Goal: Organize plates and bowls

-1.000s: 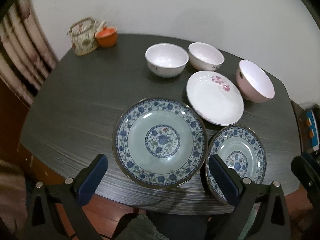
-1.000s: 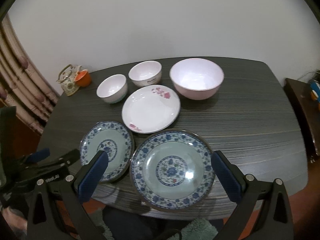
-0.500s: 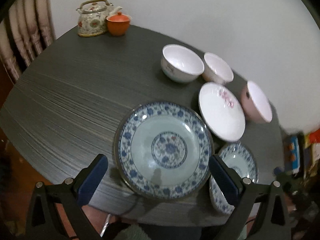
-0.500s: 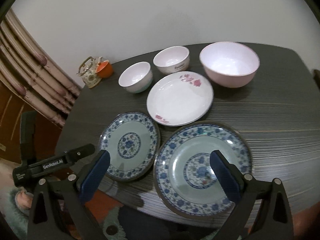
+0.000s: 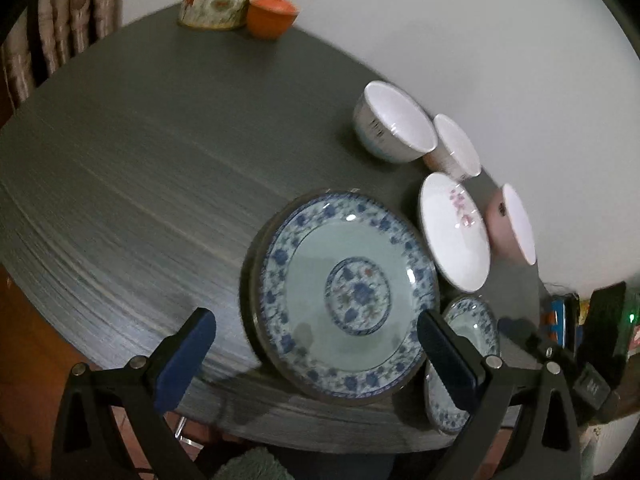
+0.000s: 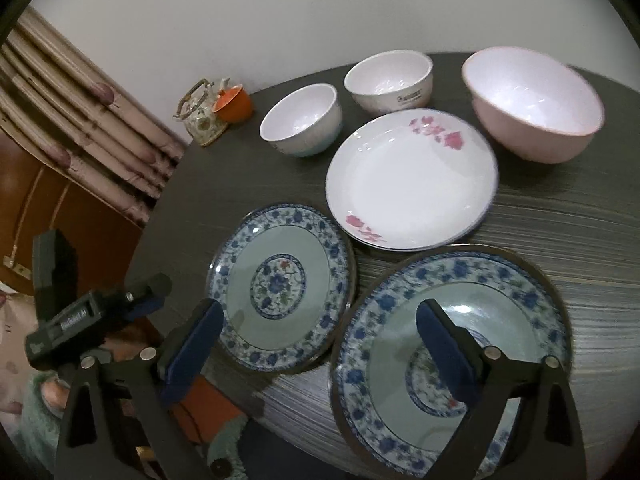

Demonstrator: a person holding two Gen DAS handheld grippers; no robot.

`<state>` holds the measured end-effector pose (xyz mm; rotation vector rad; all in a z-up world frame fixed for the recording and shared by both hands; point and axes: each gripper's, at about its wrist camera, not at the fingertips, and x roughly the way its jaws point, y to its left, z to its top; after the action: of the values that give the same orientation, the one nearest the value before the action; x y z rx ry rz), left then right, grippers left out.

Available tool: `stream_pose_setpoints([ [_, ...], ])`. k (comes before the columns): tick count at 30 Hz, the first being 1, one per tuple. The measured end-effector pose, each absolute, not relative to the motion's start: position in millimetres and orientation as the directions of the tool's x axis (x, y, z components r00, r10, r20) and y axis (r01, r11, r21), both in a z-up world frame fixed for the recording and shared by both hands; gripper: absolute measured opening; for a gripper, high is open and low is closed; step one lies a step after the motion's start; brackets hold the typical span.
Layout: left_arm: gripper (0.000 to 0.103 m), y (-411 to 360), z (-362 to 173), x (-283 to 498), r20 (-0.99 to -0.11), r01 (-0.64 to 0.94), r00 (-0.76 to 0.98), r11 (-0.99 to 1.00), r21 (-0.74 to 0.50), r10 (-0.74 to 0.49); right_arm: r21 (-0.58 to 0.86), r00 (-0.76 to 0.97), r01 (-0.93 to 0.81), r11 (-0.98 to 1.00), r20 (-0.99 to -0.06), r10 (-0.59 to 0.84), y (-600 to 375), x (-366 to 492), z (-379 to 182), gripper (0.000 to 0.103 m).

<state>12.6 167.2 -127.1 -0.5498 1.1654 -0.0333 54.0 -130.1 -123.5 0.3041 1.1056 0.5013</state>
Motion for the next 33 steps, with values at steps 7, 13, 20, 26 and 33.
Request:
stream_pose_setpoints([
  [7, 0.102, 185, -149, 21, -0.892, -0.371, 0.342, 0.829, -0.418, -0.297, 0.509, 0.27, -0.212, 0.834, -0.79, 0.55, -120, 84, -144, 0.084],
  [13, 0.101, 191, -155, 28, -0.879, -0.375, 0.339, 0.808, -0.454, -0.336, 0.547, 0.214, -0.15, 0.824, -0.796, 0.567, -118, 106, -164, 0.075],
  [20, 0.067, 189, -164, 38, -0.878, -0.36, 0.309, 0.809, -0.464, -0.366, 0.552, 0.169, -0.137, 0.823, -0.805, 0.568, -109, 122, -174, 0.063],
  [26, 0.055, 194, -176, 41, -0.879, -0.376, 0.282, 0.798, -0.471, -0.385, 0.544, 0.138, -0.147, 0.826, -0.816, 0.562, -104, 128, -183, 0.052],
  [33, 0.046, 195, -183, 44, -0.885, -0.389, 0.261, 0.797, -0.461, -0.385, 0.534, 0.12, -0.164, 0.829, -0.824, 0.554, -97, 136, -193, 0.039],
])
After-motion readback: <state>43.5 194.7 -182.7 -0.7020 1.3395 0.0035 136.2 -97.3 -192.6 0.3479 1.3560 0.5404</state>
